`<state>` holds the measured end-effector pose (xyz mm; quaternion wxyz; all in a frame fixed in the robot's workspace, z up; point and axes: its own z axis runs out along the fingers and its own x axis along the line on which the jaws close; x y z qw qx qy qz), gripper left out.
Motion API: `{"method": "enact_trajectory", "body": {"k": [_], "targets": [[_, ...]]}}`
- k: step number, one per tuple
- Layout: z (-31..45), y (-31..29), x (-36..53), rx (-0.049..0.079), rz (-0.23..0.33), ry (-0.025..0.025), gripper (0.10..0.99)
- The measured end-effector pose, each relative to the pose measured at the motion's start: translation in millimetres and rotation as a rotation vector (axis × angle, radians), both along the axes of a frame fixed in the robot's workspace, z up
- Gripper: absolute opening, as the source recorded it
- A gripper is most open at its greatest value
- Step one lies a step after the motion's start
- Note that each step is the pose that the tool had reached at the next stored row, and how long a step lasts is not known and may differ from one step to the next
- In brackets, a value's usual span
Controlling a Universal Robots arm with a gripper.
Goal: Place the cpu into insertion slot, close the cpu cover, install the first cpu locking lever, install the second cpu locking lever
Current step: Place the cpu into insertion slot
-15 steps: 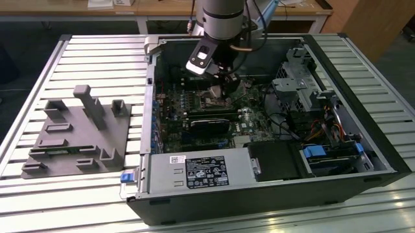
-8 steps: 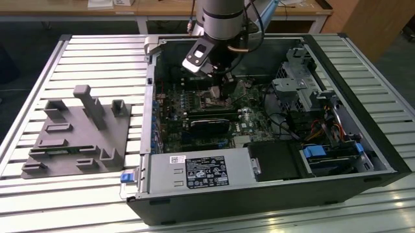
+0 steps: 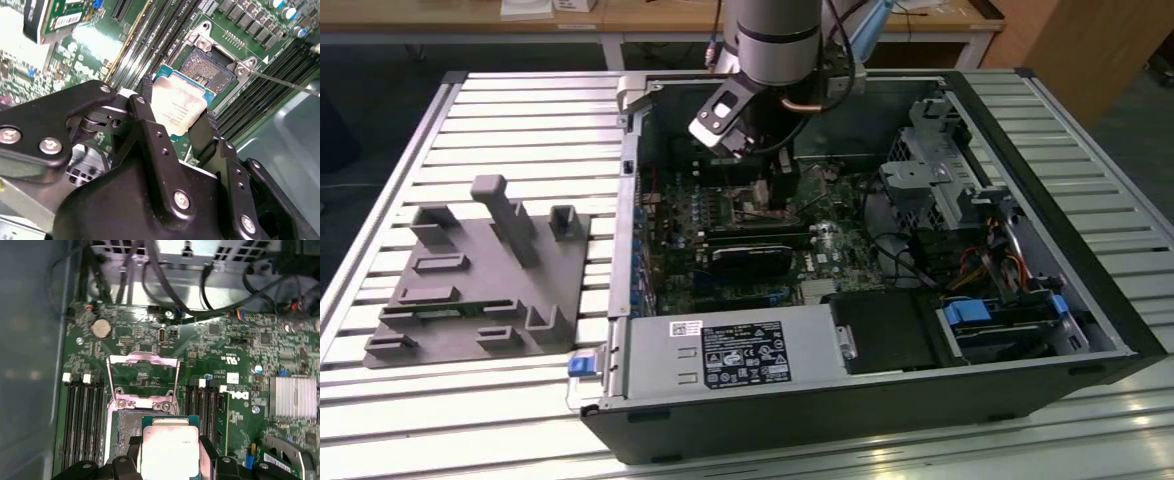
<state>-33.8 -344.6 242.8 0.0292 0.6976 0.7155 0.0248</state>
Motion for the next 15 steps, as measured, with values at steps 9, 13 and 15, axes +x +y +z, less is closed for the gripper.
{"method": "enact_trajectory", "body": {"k": [9, 13, 15], "targets": [[-10.4, 1.7, -0.6, 0.0, -0.013, 0.0, 0.541], [-13.7, 3.4, -1.8, 0.0, -0.012, 0.0001, 0.541], [-15.4, 4.3, -2.1, 0.0, -0.011, -0.0001, 0.541]]}}
